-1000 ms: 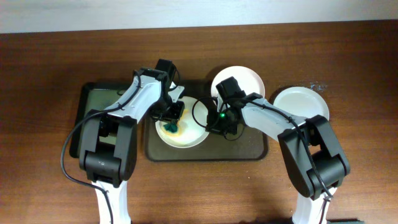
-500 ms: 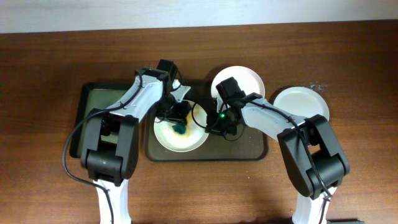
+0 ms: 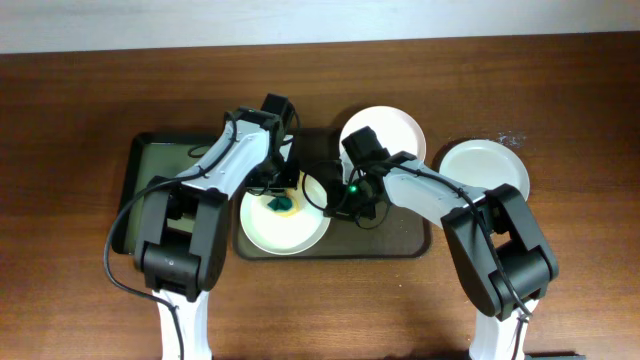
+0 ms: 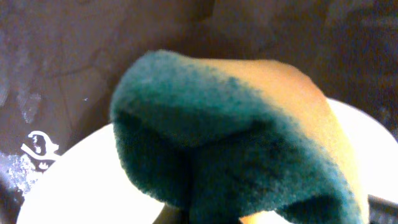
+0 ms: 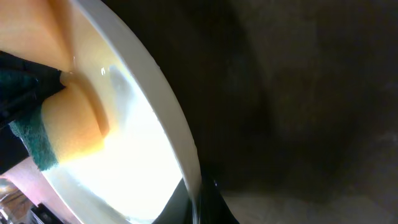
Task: Clean dirty plates on tray and stack at the side
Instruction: 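Lower the sponge into the plate and scrub with the left gripper, then keep scrubbing the plate with the sponge while right gripper holds it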
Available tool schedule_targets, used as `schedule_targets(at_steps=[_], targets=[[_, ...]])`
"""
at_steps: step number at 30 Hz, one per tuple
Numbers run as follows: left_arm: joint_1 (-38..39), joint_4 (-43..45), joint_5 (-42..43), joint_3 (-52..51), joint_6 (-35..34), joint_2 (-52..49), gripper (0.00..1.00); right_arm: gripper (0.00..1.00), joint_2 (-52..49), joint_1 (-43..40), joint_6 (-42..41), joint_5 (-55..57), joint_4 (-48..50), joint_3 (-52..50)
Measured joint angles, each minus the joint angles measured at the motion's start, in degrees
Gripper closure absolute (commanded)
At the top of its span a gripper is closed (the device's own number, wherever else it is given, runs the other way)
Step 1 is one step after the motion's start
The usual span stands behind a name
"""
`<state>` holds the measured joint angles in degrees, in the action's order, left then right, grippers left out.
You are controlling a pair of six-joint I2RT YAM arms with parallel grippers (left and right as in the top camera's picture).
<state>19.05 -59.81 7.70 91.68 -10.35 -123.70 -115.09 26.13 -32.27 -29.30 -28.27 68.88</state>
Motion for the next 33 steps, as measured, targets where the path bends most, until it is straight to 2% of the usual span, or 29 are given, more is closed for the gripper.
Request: schedule_targets(at_steps=[2,4,6,9,13,16,17,19,22,24,27,31,33], targets=[[-1.31,-0.7,8.39,-0.13,9.38,0.0,1.0,0.96,0.0,0.0,0.22,-0.17,-0.22,0.0],[-1.62,1.09,13.2,-0.66,13.51,-0.04,1.0,0.96,0.0,0.0,0.17,-0.22,-0.35,0.0],[-1.49,4.68,14.6,-1.03,13.73,-0.09,1.0,0.96,0.0,0.0,-0.17,-0.26,-0.37,-0.02],[-0.7,10.34,7.26,-1.2,4.9,-0.09,1.0,0.96,-0.04,-0.22,-0.72,-0.09,0.24,0.0],[1.6,8.07,-8.61,-0.7,-9.03,0.37,1.0,0.96,-0.26,-0.22,-0.72,0.0,1.14,0.09],[1.51,1.18,-16.96,0.07,-12.57,0.37,1.0,0.96,-0.33,-0.15,-0.28,0.02,1.22,0.15],[1.51,0.81,-18.62,0.09,-13.09,0.37,1.0,0.96,-0.33,-0.07,-0.22,0.0,1.14,0.15],[0.85,-5.62,-21.24,0.55,-13.05,0.31,1.0,0.96,-0.33,-0.04,0.26,-0.24,0.92,0.15],[0.04,-9.35,-17.09,0.76,-6.95,0.26,1.0,0.96,-0.33,0.07,0.81,-0.44,0.48,0.15],[-0.9,-11.58,-7.52,0.79,2.25,0.24,1.0,0.96,-0.33,0.07,0.9,-0.63,0.24,0.15],[-1.18,-12.35,2.93,0.79,9.31,0.04,1.0,0.96,-0.33,0.07,0.76,-0.63,0.11,0.15],[-1.18,-8.0,7.87,0.79,10.14,-0.09,1.0,0.96,-0.33,0.07,0.68,-0.66,0.09,0.15],[-0.96,-3.91,3.93,0.79,4.28,-0.11,1.0,0.96,-0.33,0.07,0.52,-0.68,0.11,0.15]])
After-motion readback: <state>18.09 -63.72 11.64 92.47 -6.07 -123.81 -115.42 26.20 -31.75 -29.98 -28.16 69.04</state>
